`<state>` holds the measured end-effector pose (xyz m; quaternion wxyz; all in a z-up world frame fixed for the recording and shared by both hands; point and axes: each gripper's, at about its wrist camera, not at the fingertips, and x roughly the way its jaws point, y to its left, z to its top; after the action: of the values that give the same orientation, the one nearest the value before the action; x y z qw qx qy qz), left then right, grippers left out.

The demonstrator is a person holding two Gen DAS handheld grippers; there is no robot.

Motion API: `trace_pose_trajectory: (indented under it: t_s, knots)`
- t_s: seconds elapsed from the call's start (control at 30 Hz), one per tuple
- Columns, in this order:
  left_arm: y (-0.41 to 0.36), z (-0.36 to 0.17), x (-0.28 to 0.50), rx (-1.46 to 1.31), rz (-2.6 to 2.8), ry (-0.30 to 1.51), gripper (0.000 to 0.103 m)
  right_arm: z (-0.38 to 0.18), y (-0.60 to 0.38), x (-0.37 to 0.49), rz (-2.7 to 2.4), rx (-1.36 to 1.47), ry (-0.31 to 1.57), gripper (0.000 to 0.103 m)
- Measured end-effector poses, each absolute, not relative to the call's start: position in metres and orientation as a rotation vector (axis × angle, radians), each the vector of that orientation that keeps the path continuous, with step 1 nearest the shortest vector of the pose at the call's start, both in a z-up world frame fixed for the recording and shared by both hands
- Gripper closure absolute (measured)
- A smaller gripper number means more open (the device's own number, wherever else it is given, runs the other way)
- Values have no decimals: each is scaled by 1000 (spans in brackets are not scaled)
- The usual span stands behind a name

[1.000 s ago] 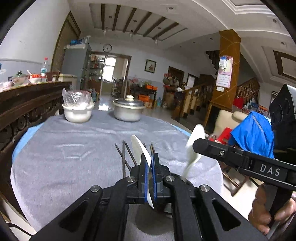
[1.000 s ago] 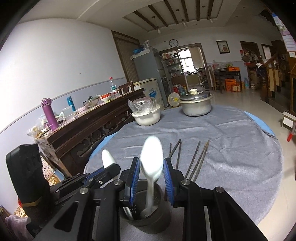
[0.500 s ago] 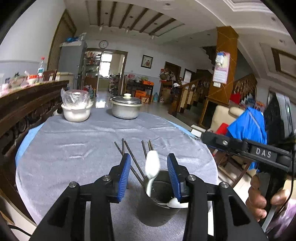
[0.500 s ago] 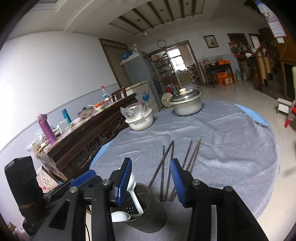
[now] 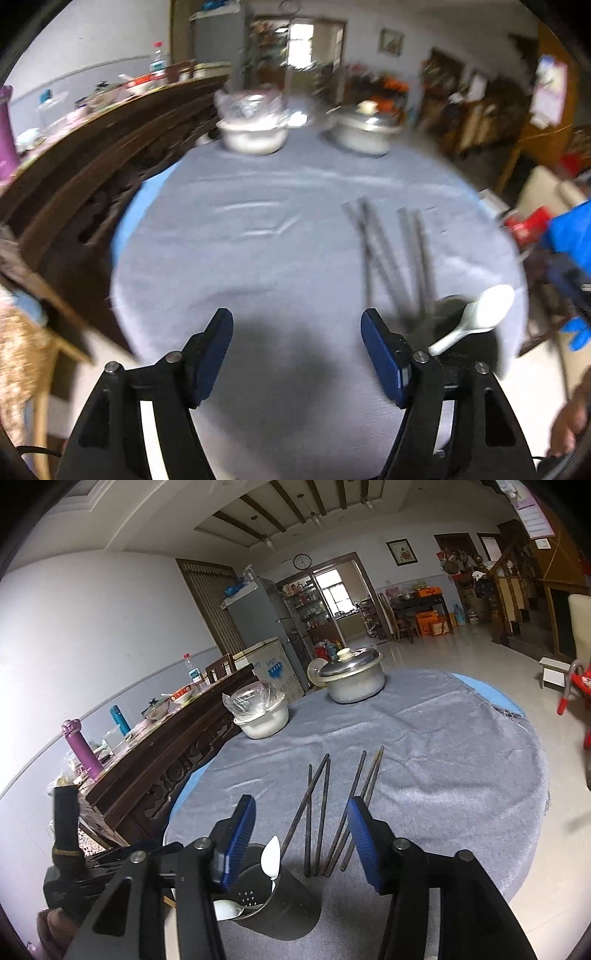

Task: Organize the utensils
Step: 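Lower both spoons into the utensil cup and open both tools, then move both tools back toward the dark chopsticks on the cloth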

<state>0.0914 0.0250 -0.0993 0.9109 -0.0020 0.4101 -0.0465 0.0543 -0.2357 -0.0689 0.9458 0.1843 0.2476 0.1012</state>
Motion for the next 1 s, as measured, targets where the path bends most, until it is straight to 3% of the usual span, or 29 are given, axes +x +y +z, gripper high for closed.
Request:
trace_pose_trajectory:
  t_s: [0.43,1.0]
  knots:
    - [22,-85,80,115,45,794,26,-70,-233,56,185,354,531,39]
    - [24,-88,94,131,54,794,23,-77,-236,66,154,371,570,39]
